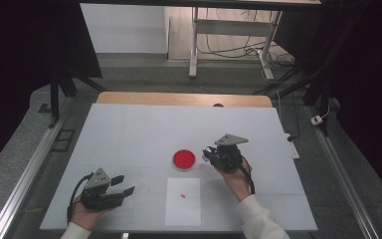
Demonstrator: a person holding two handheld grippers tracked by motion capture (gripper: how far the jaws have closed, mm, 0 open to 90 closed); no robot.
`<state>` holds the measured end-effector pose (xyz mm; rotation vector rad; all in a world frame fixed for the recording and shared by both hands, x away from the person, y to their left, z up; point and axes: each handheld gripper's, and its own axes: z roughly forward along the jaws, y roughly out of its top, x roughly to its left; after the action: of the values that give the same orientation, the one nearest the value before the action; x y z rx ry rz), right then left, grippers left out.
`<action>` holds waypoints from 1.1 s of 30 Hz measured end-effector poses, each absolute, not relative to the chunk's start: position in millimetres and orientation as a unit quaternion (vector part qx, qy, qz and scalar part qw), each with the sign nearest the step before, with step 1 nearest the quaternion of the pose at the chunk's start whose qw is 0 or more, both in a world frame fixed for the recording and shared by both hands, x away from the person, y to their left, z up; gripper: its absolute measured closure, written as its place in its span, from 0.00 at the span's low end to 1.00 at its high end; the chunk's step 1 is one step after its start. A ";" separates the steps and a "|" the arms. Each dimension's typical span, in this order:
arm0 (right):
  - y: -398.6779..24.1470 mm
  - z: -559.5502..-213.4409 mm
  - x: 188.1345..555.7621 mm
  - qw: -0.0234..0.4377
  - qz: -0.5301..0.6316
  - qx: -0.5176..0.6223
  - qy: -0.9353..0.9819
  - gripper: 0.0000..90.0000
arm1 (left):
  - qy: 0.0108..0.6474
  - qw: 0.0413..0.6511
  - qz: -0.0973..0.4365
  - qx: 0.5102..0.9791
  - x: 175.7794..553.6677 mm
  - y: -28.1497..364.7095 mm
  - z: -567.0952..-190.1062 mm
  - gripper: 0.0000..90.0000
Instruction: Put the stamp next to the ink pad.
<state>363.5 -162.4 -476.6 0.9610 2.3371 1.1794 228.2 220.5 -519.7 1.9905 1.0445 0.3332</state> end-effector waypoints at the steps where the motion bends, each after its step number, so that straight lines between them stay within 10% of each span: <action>1: -160.8 -478.8 365.7 0.176 0.409 0.338 0.829 0.83 | 0.417 0.421 0.132 0.795 228.3 220.5 -519.9 0.44; 18: -152.4 -500.3 382.2 0.166 0.374 0.342 0.846 0.82 | 0.419 0.418 0.132 0.795 228.2 221.1 -520.7 0.44; 33: -165.2 -491.2 375.2 0.170 0.401 0.340 0.833 0.55 | 0.421 0.418 0.132 0.794 229.1 221.6 -521.2 0.43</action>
<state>375.2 -165.2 -491.2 0.9657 2.3681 1.1399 229.1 221.6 -521.2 1.9926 1.0554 0.3301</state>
